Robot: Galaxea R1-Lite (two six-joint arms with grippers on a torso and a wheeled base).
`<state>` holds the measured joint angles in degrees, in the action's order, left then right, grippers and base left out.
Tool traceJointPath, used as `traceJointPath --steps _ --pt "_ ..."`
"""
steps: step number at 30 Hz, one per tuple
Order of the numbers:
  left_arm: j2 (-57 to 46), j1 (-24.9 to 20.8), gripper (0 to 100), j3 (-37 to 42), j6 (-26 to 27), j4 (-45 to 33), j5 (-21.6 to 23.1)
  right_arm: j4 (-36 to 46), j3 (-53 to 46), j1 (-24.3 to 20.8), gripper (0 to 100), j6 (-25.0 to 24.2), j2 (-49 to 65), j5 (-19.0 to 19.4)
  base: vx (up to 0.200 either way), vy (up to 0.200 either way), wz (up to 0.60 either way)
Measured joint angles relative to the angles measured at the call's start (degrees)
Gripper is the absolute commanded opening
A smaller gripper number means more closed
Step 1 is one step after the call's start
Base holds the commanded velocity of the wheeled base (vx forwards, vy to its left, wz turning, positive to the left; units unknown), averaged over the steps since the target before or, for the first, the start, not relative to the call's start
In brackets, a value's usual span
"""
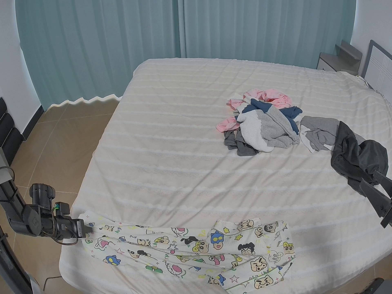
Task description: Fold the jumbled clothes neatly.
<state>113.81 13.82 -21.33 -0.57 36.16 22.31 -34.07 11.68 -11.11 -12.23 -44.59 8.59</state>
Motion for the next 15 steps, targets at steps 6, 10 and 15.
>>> traceJointPath --steps 6,10,15 --pt "-3.61 4.30 0 -4.13 0.09 -10.48 3.30 -0.02 0.00 -0.02 100 0.00 -0.05 0.00 0.000 0.000 0.00" --pt "-5.81 9.46 0 -8.07 1.23 -15.09 4.92 0.00 0.00 -0.05 100 0.00 -0.06 0.00 0.000 0.000 0.00" --pt "-7.08 15.52 0 -12.09 3.61 -18.26 5.91 0.00 0.00 -0.05 100 0.00 -0.06 0.00 0.000 0.000 0.00"
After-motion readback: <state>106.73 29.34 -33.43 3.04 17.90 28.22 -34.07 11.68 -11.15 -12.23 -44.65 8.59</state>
